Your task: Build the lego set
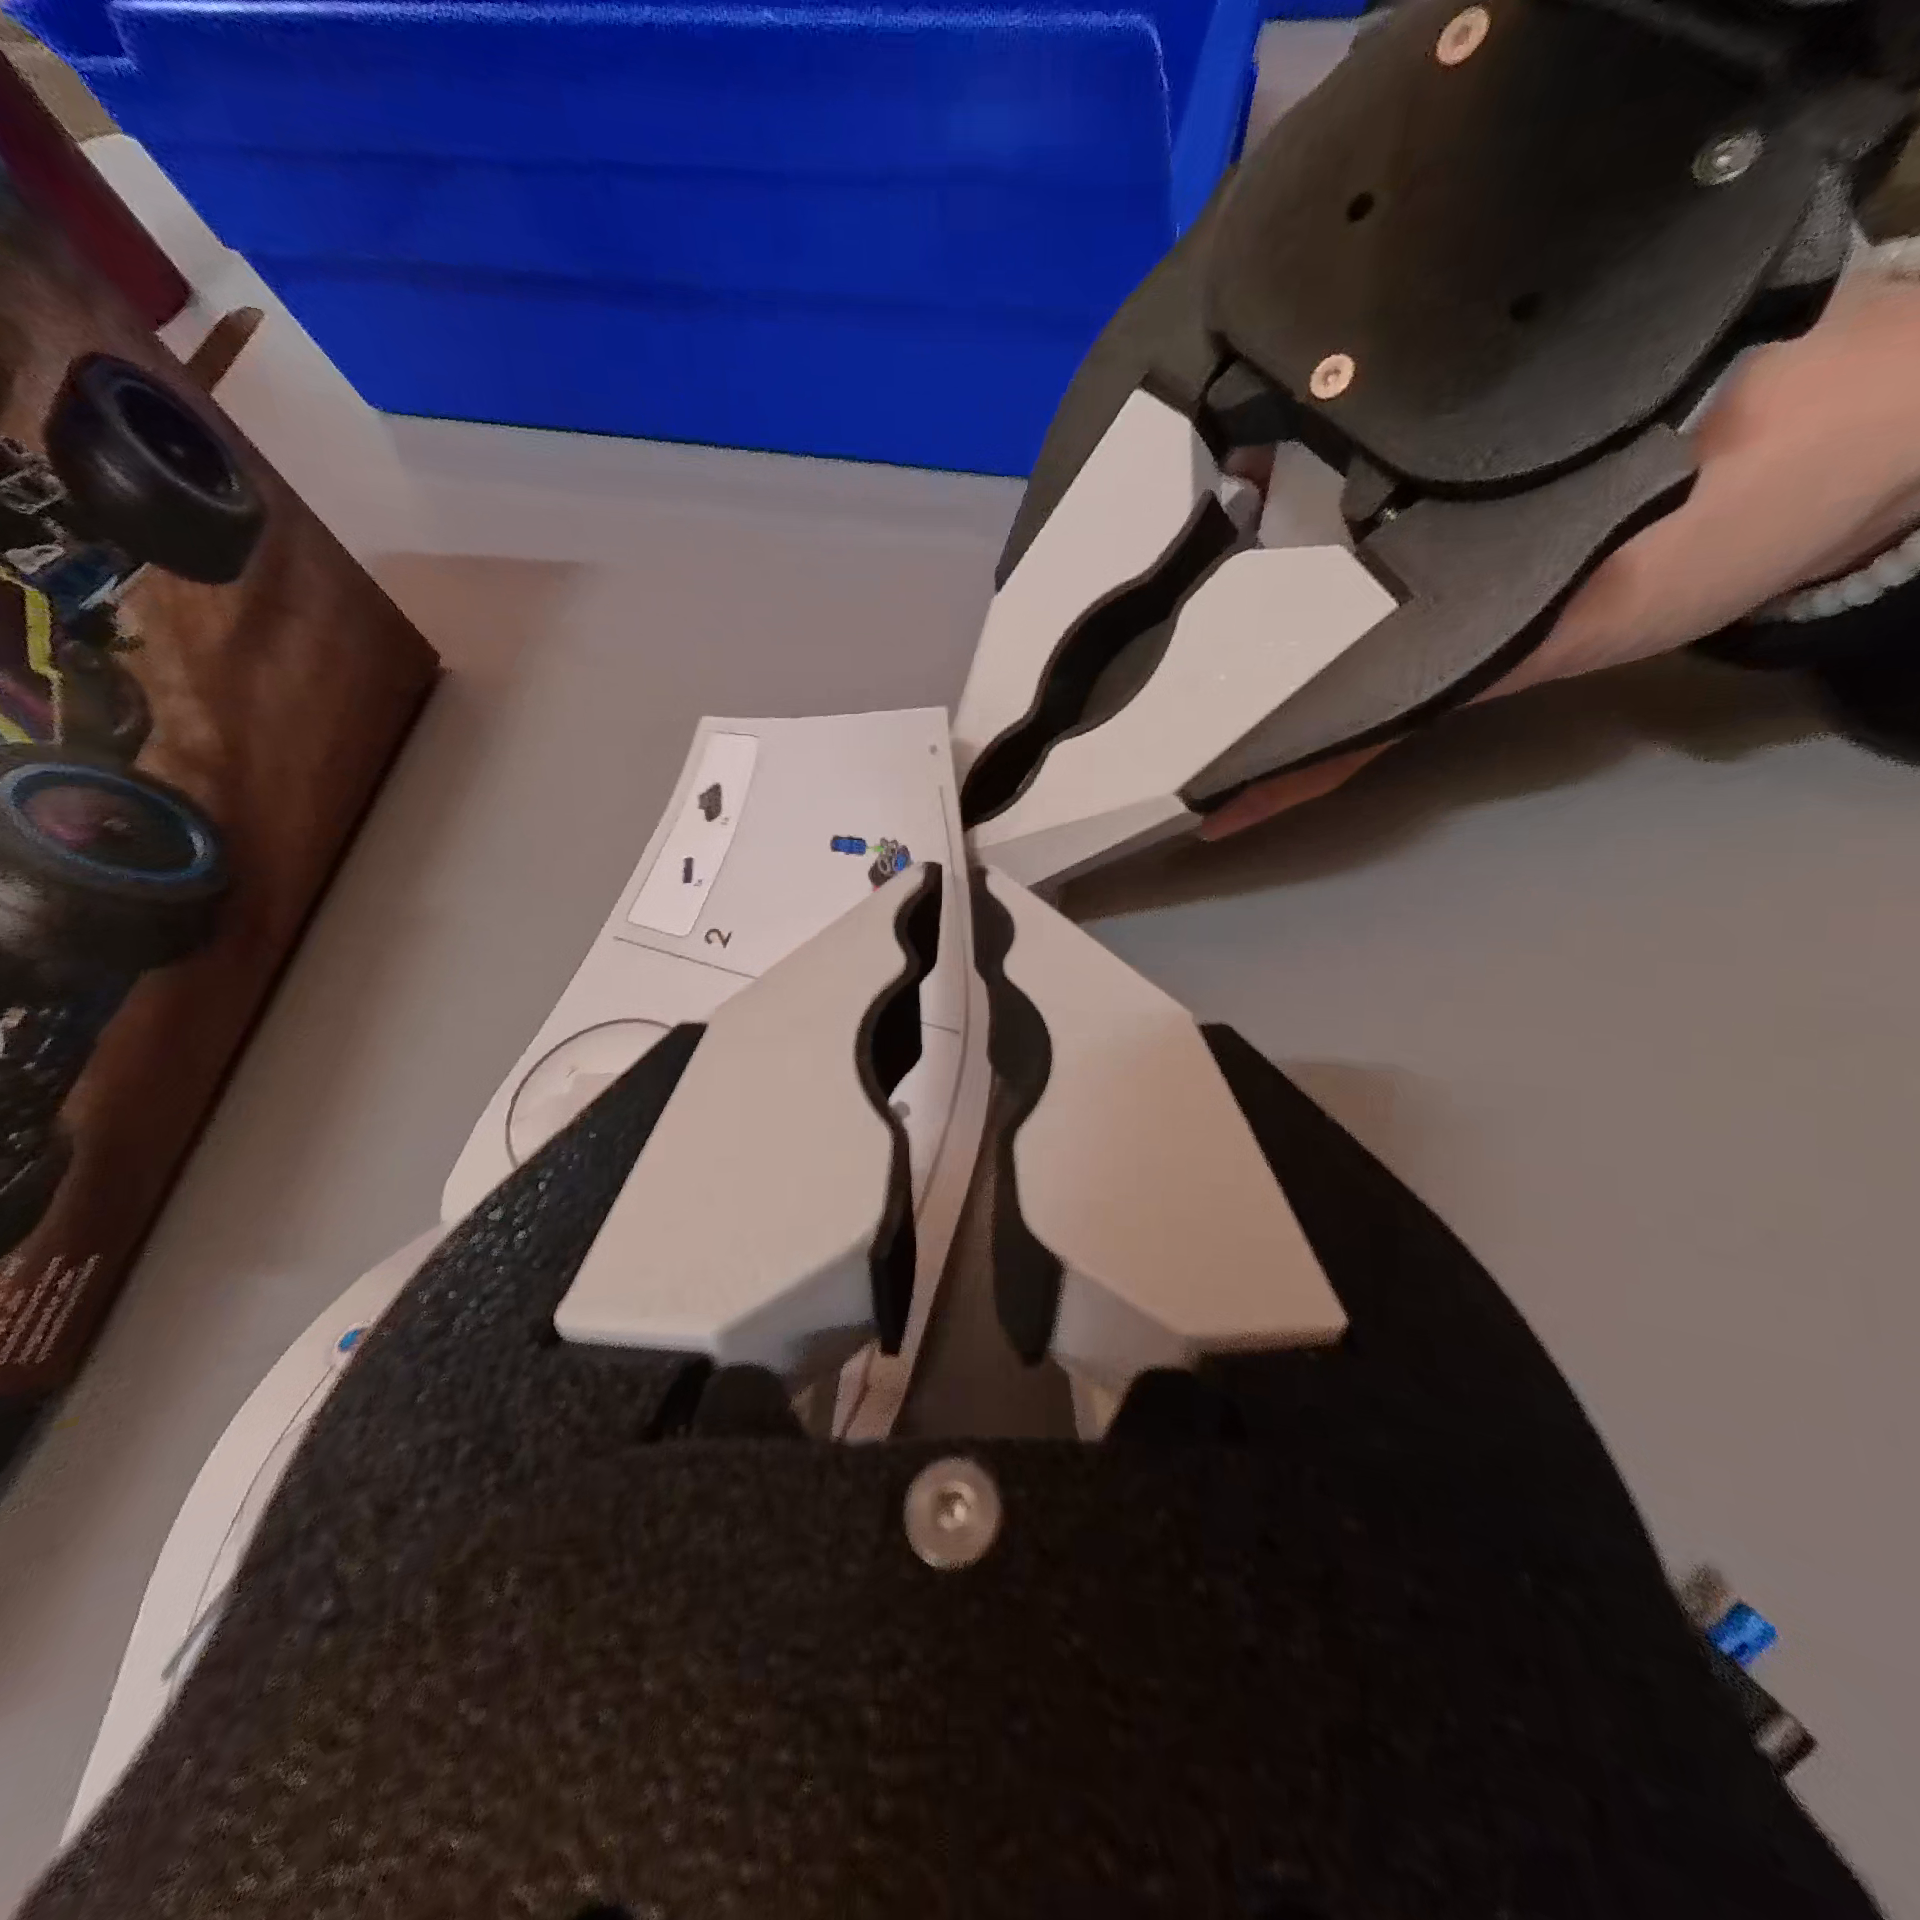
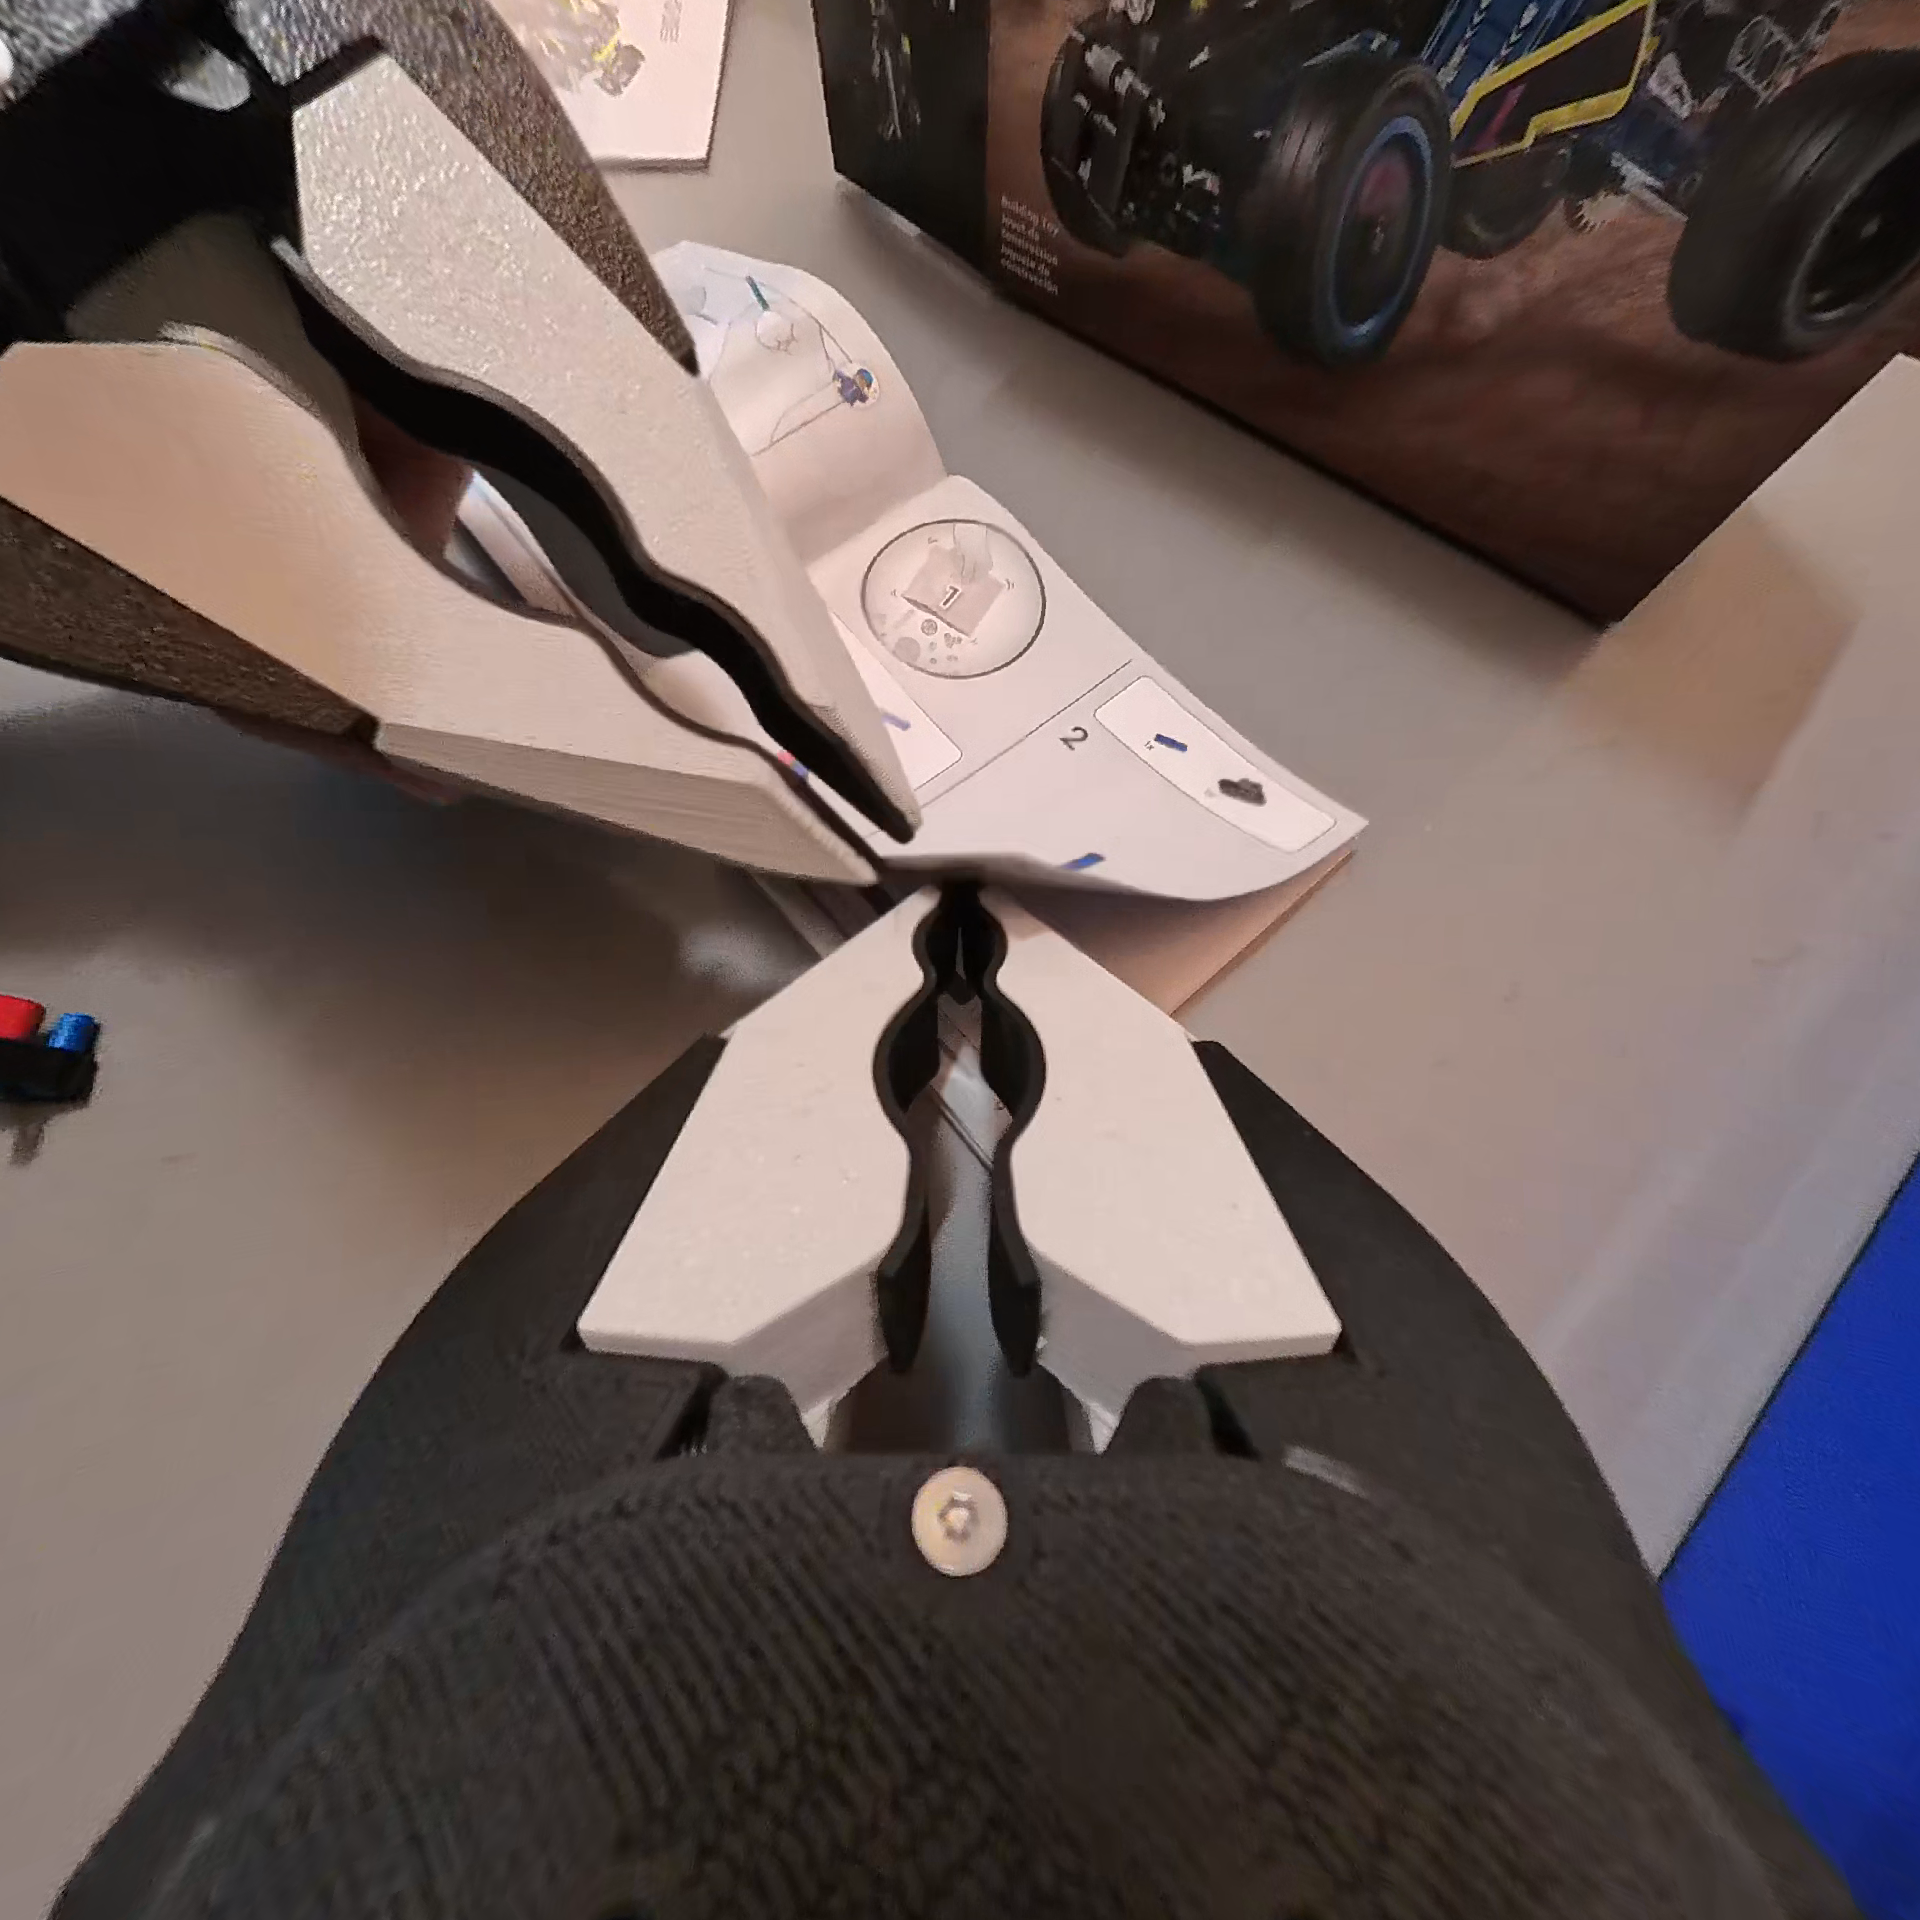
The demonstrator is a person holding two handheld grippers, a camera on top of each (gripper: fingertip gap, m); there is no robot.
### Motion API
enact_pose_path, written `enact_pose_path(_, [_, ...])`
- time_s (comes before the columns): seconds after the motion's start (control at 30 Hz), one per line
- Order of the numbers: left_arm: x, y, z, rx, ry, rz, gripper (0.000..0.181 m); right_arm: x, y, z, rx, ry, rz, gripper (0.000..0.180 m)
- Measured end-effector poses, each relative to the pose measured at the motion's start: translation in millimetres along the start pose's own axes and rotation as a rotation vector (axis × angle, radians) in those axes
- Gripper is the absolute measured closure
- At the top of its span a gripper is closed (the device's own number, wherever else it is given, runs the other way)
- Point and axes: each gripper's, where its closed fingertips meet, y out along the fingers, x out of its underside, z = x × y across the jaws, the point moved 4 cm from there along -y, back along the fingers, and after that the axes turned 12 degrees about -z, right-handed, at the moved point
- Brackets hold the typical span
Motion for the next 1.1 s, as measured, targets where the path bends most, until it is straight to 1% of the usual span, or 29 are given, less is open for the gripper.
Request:
enact_pose_path(0.13, [3, -1, -1, 0.008, 0.002, -0.016, 0.174, 6, 5, 0, 0.019, -0.023, -0.06, 0.18])
enact_pose_path(0.2, [5, -2, -3, 0.01, 0.006, -0.026, 0.172, 7, 5, 0, 0.024, -0.028, -0.062, 0.18])
enact_pose_path(0.27, [11, -1, -11, -0.033, 0.025, -0.084, 0.173, 7, 5, 0, 0.031, -0.035, -0.064, 0.18])
enact_pose_path(0.3, [14, 0, -12, -0.022, 0.048, -0.111, 0.173, 7, 5, 0, 0.036, -0.044, -0.063, 0.18])
enact_pose_path(0.33, [14, 1, -13, -0.004, 0.059, -0.128, 0.18, 7, 5, 0, 0.041, -0.049, -0.064, 0.18])
enact_pose_path(0.47, [23, 17, -15, 0.071, 0.092, -0.276, 0.181, 7, 5, -1, 0.06, -0.068, -0.064, 0.18])
enact_pose_path(0.63, [24, 18, -20, 0.06, 0.084, -0.287, 0.181, 8, 5, -1, 0.081, -0.092, -0.065, 0.18])
enact_pose_path(0.83, [34, 11, -40, -0.046, 0.006, -0.287, 0.181, 8, 5, -2, 0.087, -0.099, -0.065, 0.18])
enact_pose_path(0.97, [40, 3, -47, -0.112, 0.021, -0.316, 0.181, 8, 5, -2, 0.089, -0.101, -0.064, 0.18])
enact_pose_path(1.1, [48, -4, -51, -0.133, -0.024, -0.32, 0.181, 8, 5, -2, 0.083, -0.097, -0.064, 0.18])
